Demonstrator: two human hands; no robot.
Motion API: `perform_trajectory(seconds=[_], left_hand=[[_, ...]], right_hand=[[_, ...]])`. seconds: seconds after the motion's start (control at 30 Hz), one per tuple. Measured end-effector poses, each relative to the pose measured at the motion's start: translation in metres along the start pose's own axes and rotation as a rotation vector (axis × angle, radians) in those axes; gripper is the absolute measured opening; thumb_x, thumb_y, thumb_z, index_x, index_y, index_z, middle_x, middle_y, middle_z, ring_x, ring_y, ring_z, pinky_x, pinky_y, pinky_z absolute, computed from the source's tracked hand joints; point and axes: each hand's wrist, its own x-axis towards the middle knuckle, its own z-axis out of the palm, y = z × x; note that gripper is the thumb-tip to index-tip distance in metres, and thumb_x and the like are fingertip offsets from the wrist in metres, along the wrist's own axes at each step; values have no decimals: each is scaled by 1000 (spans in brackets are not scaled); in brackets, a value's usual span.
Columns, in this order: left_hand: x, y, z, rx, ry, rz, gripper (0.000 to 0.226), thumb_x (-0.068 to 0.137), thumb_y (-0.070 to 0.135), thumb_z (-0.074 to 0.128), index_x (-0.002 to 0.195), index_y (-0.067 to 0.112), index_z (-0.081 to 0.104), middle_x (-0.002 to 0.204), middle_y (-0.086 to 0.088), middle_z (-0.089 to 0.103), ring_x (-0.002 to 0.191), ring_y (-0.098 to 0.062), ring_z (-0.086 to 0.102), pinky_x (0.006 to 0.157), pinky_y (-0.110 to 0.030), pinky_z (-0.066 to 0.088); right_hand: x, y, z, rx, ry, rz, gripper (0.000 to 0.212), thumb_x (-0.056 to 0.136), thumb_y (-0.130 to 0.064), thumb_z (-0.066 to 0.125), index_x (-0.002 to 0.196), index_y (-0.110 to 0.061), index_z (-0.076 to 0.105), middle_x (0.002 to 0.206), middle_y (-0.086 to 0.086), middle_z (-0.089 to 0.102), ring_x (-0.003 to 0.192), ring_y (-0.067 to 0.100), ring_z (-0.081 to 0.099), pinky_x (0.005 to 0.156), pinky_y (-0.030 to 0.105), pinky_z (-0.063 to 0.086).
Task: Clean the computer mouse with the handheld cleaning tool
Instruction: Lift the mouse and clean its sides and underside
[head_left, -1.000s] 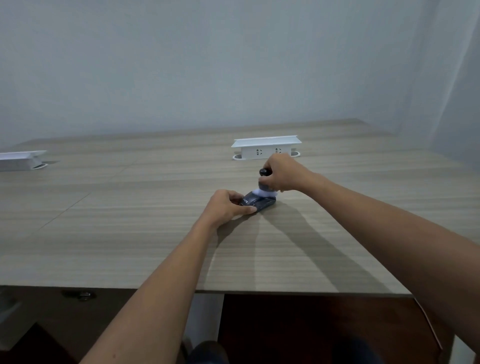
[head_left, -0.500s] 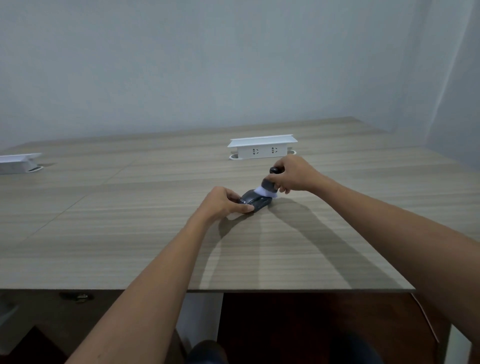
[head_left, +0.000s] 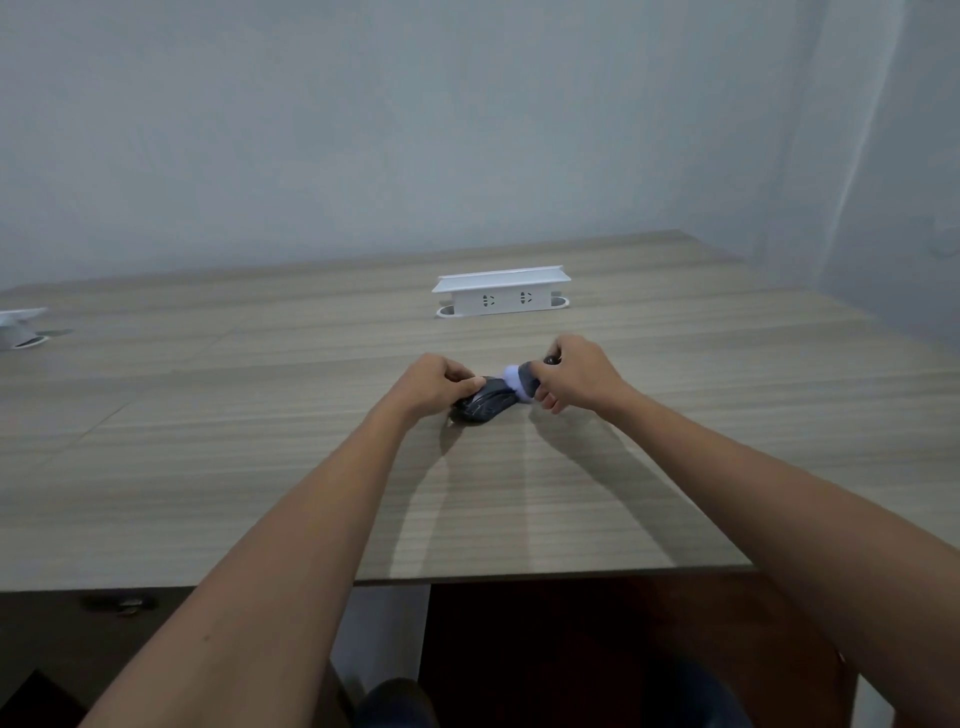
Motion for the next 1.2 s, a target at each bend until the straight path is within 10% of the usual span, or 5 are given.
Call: perform_trajectory(seconds=[0.97,1.2], left_hand=[[0,-3,-1,-88,1,-50,32,93,24,72,112,-1,76,108,-19,76,91,-19,64,95,-37,53],[-1,-3,2,-122,20,-75,31,92,25,72,110,0,76,98,-16,74,88,-18,62,71,-22,48]], right_hand=[[-19,-18,-2,334,-346,290,15,87,2,61,81,14,67,82,29,72,70,30,69,70,31,64],[-17,-20,2,364,-262,353,5,75,10,66,71,10,62,70,21,59,60,27,57,65,35,58]])
